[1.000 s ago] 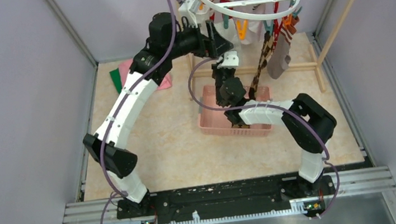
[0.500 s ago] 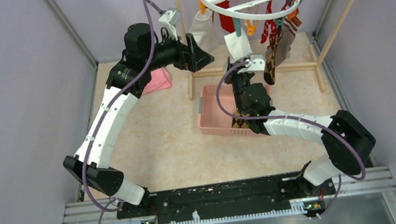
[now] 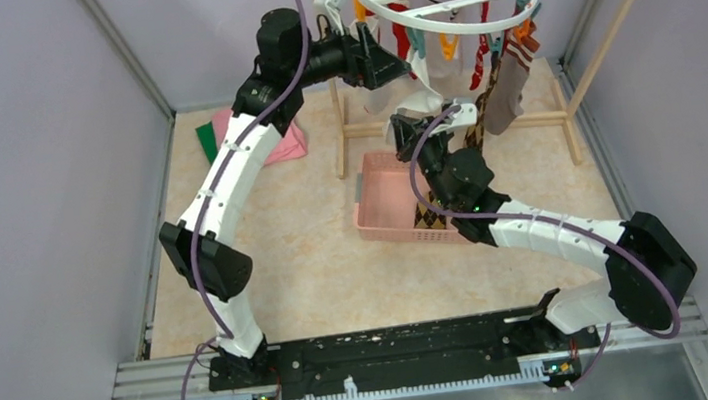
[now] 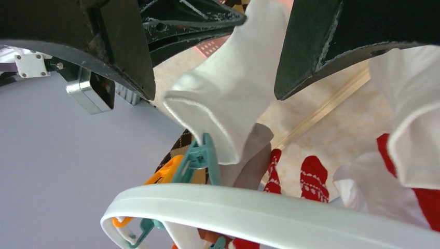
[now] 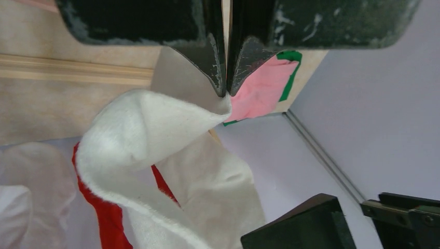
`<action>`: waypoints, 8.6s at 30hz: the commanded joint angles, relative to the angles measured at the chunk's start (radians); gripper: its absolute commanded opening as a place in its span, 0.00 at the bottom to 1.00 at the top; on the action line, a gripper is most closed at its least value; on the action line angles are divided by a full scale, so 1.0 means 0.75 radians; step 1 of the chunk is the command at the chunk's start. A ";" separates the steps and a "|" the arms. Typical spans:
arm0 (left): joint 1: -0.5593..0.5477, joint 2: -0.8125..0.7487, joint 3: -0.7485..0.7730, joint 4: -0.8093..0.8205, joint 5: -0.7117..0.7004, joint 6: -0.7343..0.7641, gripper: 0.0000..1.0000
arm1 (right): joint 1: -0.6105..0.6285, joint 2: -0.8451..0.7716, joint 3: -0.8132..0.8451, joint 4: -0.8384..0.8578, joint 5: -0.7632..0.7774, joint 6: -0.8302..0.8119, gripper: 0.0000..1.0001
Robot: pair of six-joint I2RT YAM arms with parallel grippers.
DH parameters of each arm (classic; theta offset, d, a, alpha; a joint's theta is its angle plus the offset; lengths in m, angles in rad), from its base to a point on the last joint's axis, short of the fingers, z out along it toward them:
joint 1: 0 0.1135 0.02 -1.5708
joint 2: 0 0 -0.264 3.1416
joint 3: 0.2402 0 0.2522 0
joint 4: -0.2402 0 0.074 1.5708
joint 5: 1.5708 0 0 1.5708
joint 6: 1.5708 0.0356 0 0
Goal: Remove the socks clipped to the hanger
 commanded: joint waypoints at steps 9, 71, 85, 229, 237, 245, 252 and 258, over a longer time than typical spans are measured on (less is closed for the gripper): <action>-0.074 0.030 0.069 0.255 0.054 -0.139 0.98 | -0.006 -0.034 0.035 -0.063 -0.146 0.108 0.00; -0.133 0.143 0.247 0.165 -0.324 -0.025 0.01 | -0.025 -0.199 -0.180 -0.395 -0.230 0.196 0.00; -0.197 0.080 0.184 0.130 -0.330 -0.019 0.14 | -0.029 -0.313 -0.188 -0.954 -0.090 0.233 0.71; -0.054 0.130 0.242 0.215 -0.155 -0.226 0.68 | -0.122 -0.304 0.025 -0.336 -0.369 0.214 0.00; -0.054 0.124 0.242 0.226 -0.147 -0.204 0.50 | -0.122 -0.278 0.023 -0.330 -0.375 0.229 0.00; -0.054 0.134 0.253 0.248 -0.171 -0.178 0.09 | -0.121 -0.302 0.008 -0.366 -0.358 0.216 0.00; -0.065 0.119 0.250 0.237 -0.182 -0.158 0.00 | -0.125 -0.381 -0.097 -0.463 -0.317 0.179 0.00; -0.094 0.089 0.208 0.215 -0.195 -0.140 0.03 | -0.128 -0.386 -0.212 -0.473 -0.275 0.157 0.00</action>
